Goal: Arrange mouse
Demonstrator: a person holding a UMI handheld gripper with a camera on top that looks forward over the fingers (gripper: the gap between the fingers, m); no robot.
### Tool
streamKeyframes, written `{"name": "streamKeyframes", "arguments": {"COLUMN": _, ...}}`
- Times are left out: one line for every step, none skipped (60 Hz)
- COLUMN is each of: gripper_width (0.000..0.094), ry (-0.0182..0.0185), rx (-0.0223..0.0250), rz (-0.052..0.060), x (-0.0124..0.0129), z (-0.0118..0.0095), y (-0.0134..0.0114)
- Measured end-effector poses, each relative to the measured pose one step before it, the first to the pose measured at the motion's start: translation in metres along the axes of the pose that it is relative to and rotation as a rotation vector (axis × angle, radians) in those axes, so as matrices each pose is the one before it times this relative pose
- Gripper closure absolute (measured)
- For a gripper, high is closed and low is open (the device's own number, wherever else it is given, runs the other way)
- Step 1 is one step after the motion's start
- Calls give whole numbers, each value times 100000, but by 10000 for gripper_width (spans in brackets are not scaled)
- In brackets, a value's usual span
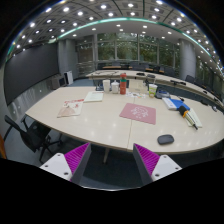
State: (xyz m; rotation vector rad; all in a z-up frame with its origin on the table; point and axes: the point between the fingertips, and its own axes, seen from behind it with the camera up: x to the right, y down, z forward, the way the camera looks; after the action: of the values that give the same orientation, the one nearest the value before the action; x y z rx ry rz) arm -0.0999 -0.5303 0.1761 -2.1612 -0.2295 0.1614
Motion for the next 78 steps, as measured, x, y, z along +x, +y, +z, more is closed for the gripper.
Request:
{"name": "streamKeyframes", "arguments": {"gripper_width": 76, "ry": 1010, "rx": -346, "rz": 805, "x": 955, "z": 314, "y": 521}}
{"name": "streamKeyframes", "arguments": {"gripper_width": 77, "ry": 1157, "rx": -645, "rz": 903, "x": 782, "z": 164, "y": 282}}
{"name": "streamKeyframes", "arguments": {"gripper_width": 77, "ry": 1087, "rx": -473, "rz": 820, "x": 962, "z": 350, "y": 543}}
{"name": "streamKeyframes", "arguments": {"gripper_width": 76, "ry": 1060, "rx": -526, "rz": 773, "x": 934, "z": 412, "y": 543}}
{"name": "streamKeyframes", "arguments": {"gripper_width": 76, "ry": 1136, "rx": -536, "rz": 748, "x": 676, "z": 172, "y": 525}}
{"name": "streamKeyframes", "arguments": {"gripper_width": 78, "ry": 1081, "rx": -445, "rz": 680, "x": 857, "z": 551, "y": 618}}
{"name": "streamKeyframes", "arguments": {"gripper_width": 77, "ry": 1134, "rx": -471, "rz": 628, "x": 899, "z": 539, "y": 435}}
{"name": "streamKeyframes", "arguments": {"gripper_width": 76, "ry": 1255, "rx": -295, "rz": 557, "x": 945, "z": 489, "y": 399}}
{"name": "streamKeyframes", "arguments": {"gripper_width": 77, "ry": 1324, "rx": -142, "rz": 432, "x": 945, "z": 506, "y": 359}}
{"name": "streamKeyframes", "arguments": {"gripper_width": 78, "ry": 1279, "rx": -181, "rz": 282, "x": 937, "z": 538, "y": 359}}
{"name": "streamKeyframes", "arguments": {"gripper_width": 79, "ry": 1240, "rx": -365, "rz": 193, "x": 922, "z": 578, "y": 366}}
{"name": "streamKeyframes", "arguments": {"gripper_width": 81, "ry": 1300, "rx": -433, "rz": 184, "x": 931, "z": 599, "y": 317}}
{"name": "streamKeyframes", "arguments": {"gripper_width": 81, "ry": 1294, "rx": -618, "rz": 299, "x": 851, "z": 521, "y": -148}}
{"name": "streamKeyframes", "arguments": {"gripper_width": 80, "ry": 1202, "rx": 135, "rz": 214, "x": 972, "z": 754, "y": 444}}
{"name": "streamKeyframes", "arguments": {"gripper_width": 80, "ry": 1086, "rx": 197, "rz": 235, "x": 729, "z": 664, "y": 153}}
{"name": "streamKeyframes", "arguments": {"gripper_width": 80, "ry": 896, "rx": 280, "rz": 240, "x": 725, "z": 701, "y": 53}}
{"name": "streamKeyframes", "arguments": {"gripper_width": 79, "ry": 748, "rx": 247, "rz": 237, "x": 682, "z": 754, "y": 48}}
{"name": "streamKeyframes", "arguments": {"gripper_width": 77, "ry": 608, "rx": 200, "rz": 329, "x": 646, "z": 764, "y": 27}}
{"name": "streamKeyframes", "arguments": {"gripper_width": 79, "ry": 557, "rx": 156, "rz": 353, "x": 607, "z": 762, "y": 19}}
{"name": "streamKeyframes", "arguments": {"gripper_width": 80, "ry": 513, "rx": 139, "rz": 326, "x": 602, "z": 785, "y": -15}}
{"name": "streamKeyframes", "arguments": {"gripper_width": 81, "ry": 597, "rx": -196, "rz": 340, "x": 553, "z": 727, "y": -242}}
{"name": "streamKeyframes", "arguments": {"gripper_width": 81, "ry": 542, "rx": -86, "rz": 400, "x": 563, "z": 745, "y": 41}}
{"name": "streamKeyframes", "arguments": {"gripper_width": 83, "ry": 503, "rx": -102, "rz": 487, "x": 541, "z": 760, "y": 22}}
{"name": "streamKeyframes", "arguments": {"gripper_width": 80, "ry": 490, "rx": -152, "rz": 515, "x": 477, "z": 806, "y": 11}}
{"name": "streamKeyframes", "arguments": {"gripper_width": 79, "ry": 489, "rx": -166, "rz": 556, "x": 470, "z": 754, "y": 28}}
{"name": "streamKeyframes", "arguments": {"gripper_width": 80, "ry": 608, "rx": -220, "rz": 583, "x": 458, "z": 792, "y": 21}}
{"name": "streamKeyframes", "arguments": {"gripper_width": 80, "ry": 655, "rx": -343, "rz": 690, "x": 459, "z": 762, "y": 35}}
{"name": "streamKeyframes", "arguments": {"gripper_width": 80, "ry": 612, "rx": -469, "rz": 768, "x": 438, "z": 763, "y": 49}}
{"name": "streamKeyframes", "arguments": {"gripper_width": 81, "ry": 540, "rx": -585, "rz": 900, "x": 395, "z": 733, "y": 61}}
{"name": "streamKeyframes", "arguments": {"gripper_width": 80, "ry": 720, "rx": -650, "rz": 949, "x": 52, "z": 839, "y": -26}}
{"name": "streamKeyframes", "arguments": {"gripper_width": 81, "ry": 337, "rx": -754, "rz": 1099, "x": 378, "z": 647, "y": 50}}
{"name": "streamKeyframes", "arguments": {"gripper_width": 79, "ry": -49, "rx": -608, "rz": 1152, "x": 400, "z": 462, "y": 94}}
{"name": "streamKeyframes", "arguments": {"gripper_width": 80, "ry": -92, "rx": -543, "rz": 1330, "x": 220, "z": 532, "y": -8}}
{"name": "streamKeyframes", "arguments": {"gripper_width": 79, "ry": -210, "rx": -349, "rz": 1412, "x": 192, "z": 475, "y": -41}}
{"name": "streamKeyframes", "arguments": {"gripper_width": 79, "ry": -220, "rx": -293, "rz": 1410, "x": 155, "z": 446, "y": -75}}
{"name": "streamKeyframes", "arguments": {"gripper_width": 79, "ry": -189, "rx": -211, "rz": 1286, "x": 113, "z": 434, "y": -57}}
{"name": "streamKeyframes", "arguments": {"gripper_width": 78, "ry": -92, "rx": -309, "rz": 1102, "x": 127, "z": 427, "y": -73}}
{"name": "streamKeyframes", "arguments": {"gripper_width": 78, "ry": 73, "rx": -440, "rz": 954, "x": 186, "z": 401, "y": -58}}
{"name": "streamKeyframes", "arguments": {"gripper_width": 79, "ry": 414, "rx": -222, "rz": 757, "x": 222, "z": 331, "y": -112}}
{"name": "streamKeyframes", "arguments": {"gripper_width": 84, "ry": 705, "rx": 1471, "rz": 299, "x": 206, "z": 538, "y": -524}}
{"name": "streamKeyframes", "arguments": {"gripper_width": 82, "ry": 452, "rx": 559, "rz": 236, "x": 187, "z": 264, "y": -275}}
{"name": "streamKeyframes", "arguments": {"gripper_width": 83, "ry": 398, "rx": -204, "rz": 459, "x": 144, "z": 264, "y": -128}}
{"name": "streamKeyframes", "arguments": {"gripper_width": 83, "ry": 116, "rx": -263, "rz": 520, "x": 93, "z": 257, "y": -162}}
{"name": "streamKeyframes", "arguments": {"gripper_width": 80, "ry": -92, "rx": 187, "rz": 480, "x": 7, "z": 235, "y": -285}}
{"name": "streamKeyframes", "arguments": {"gripper_width": 81, "ry": -145, "rx": -16, "rz": 614, "x": 15, "z": 243, "y": -239}}
{"name": "streamKeyframes", "arguments": {"gripper_width": 83, "ry": -167, "rx": -334, "rz": 843, "x": 12, "z": 245, "y": -172}}
{"name": "streamKeyframes", "arguments": {"gripper_width": 83, "ry": -18, "rx": -122, "rz": 866, "x": -133, "z": -224, "y": -376}}
{"name": "streamKeyframes", "arguments": {"gripper_width": 81, "ry": -342, "rx": 76, "rz": 827, "x": 69, "z": 589, "y": -249}}
{"name": "streamKeyframes", "arguments": {"gripper_width": 81, "ry": -16, "rx": -109, "rz": 702, "x": -24, "z": 357, "y": -244}}
{"name": "streamKeyframes", "arguments": {"gripper_width": 81, "ry": -97, "rx": -56, "rz": 596, "x": 22, "z": 328, "y": -237}}
{"name": "streamKeyframes", "arguments": {"gripper_width": 82, "ry": -38, "rx": 37, "rz": 394, "x": 24, "z": 290, "y": -232}}
{"name": "streamKeyframes", "arguments": {"gripper_width": 84, "ry": 55, "rx": -66, "rz": 260, "x": 47, "z": 277, "y": -225}}
{"name": "streamKeyframes", "arguments": {"gripper_width": 85, "ry": 102, "rx": -38, "rz": 182, "x": 57, "z": 287, "y": -250}}
{"name": "streamKeyframes", "arguments": {"gripper_width": 88, "ry": 124, "rx": 9, "rz": 122, "x": 18, "z": 298, "y": -256}}
{"name": "streamKeyframes", "arguments": {"gripper_width": 88, "ry": 253, "rx": 66, "rz": 174, "x": -118, "z": 120, "y": -203}}
{"name": "streamKeyframes", "arguments": {"gripper_width": 88, "ry": 245, "rx": 0, "rz": 60, "x": 116, "z": 311, "y": -261}}
{"name": "streamKeyframes", "arguments": {"gripper_width": 95, "ry": 402, "rx": 62, "rz": 79, "x": -86, "z": 298, "y": -201}}
{"name": "streamKeyframes", "arguments": {"gripper_width": 107, "ry": 446, "rx": 51, "rz": -103, "x": 34, "z": 309, "y": -206}}
{"name": "streamKeyframes", "arguments": {"gripper_width": 119, "ry": 452, "rx": 0, "rz": -206, "x": 41, "z": 277, "y": -182}}
{"name": "streamKeyframes", "arguments": {"gripper_width": 134, "ry": 494, "rx": 9, "rz": -362, "x": 42, "z": 272, "y": -176}}
{"name": "streamKeyframes", "arguments": {"gripper_width": 154, "ry": 626, "rx": 62, "rz": -459, "x": 71, "z": 277, "y": -187}}
{"name": "streamKeyframes", "arguments": {"gripper_width": 175, "ry": 799, "rx": 69, "rz": -509, "x": 95, "z": 250, "y": -178}}
{"name": "streamKeyframes", "arguments": {"gripper_width": 201, "ry": 885, "rx": 10, "rz": -520, "x": 113, "z": 244, "y": -131}}
{"name": "streamKeyframes", "arguments": {"gripper_width": 230, "ry": 853, "rx": 187, "rz": -463, "x": 209, "z": 223, "y": -113}}
{"name": "streamKeyframes", "arguments": {"gripper_width": 258, "ry": 1067, "rx": 73, "rz": -479, "x": 48, "z": 216, "y": -136}}
{"name": "streamKeyframes", "arguments": {"gripper_width": 290, "ry": 1060, "rx": 25, "rz": -454, "x": 151, "z": 194, "y": -98}}
{"name": "streamKeyframes", "arguments": {"gripper_width": 325, "ry": 1085, "rx": 118, "rz": -386, "x": 146, "z": 156, "y": -104}}
{"name": "streamKeyframes", "arguments": {"gripper_width": 360, "ry": 1049, "rx": 137, "rz": -358, "x": 160, "z": 148, "y": -84}}
{"name": "streamKeyframes", "arguments": {"gripper_width": 396, "ry": 1089, "rx": 91, "rz": -291, "x": 153, "z": 134, "y": -71}}
{"name": "streamKeyframes", "arguments": {"gripper_width": 434, "ry": 1148, "rx": 93, "rz": -241, "x": 215, "z": 140, "y": -67}}
{"name": "streamKeyframes", "arguments": {"gripper_width": 463, "ry": 902, "rx": 44, "rz": -237, "x": 129, "z": 109, "y": -41}}
{"name": "streamKeyframes", "arguments": {"gripper_width": 464, "ry": 40, "rx": 143, "rz": 13, "x": 119, "z": 135, "y": -93}}
{"name": "streamKeyframes", "arguments": {"gripper_width": 467, "ry": 156, "rx": 21, "rz": -7, "x": -98, "z": -76, "y": -31}}
{"name": "streamKeyframes", "arguments": {"gripper_width": 477, "ry": 96, "rx": 88, "rz": -31, "x": 5, "z": -33, "y": 5}}
{"name": "streamKeyframes", "arguments": {"gripper_width": 482, "ry": 96, "rx": 45, "rz": -256, "x": -6, "z": 12, "y": -8}}
{"name": "streamKeyframes", "arguments": {"gripper_width": 489, "ry": 81, "rx": 87, "rz": -422, "x": 12, "z": 14, "y": -8}}
{"name": "streamKeyframes", "arguments": {"gripper_width": 495, "ry": 96, "rx": 40, "rz": -460, "x": 9, "z": 4, "y": -3}}
{"name": "streamKeyframes", "arguments": {"gripper_width": 502, "ry": 92, "rx": 14, "rz": -358, "x": 7, "z": -3, "y": 7}}
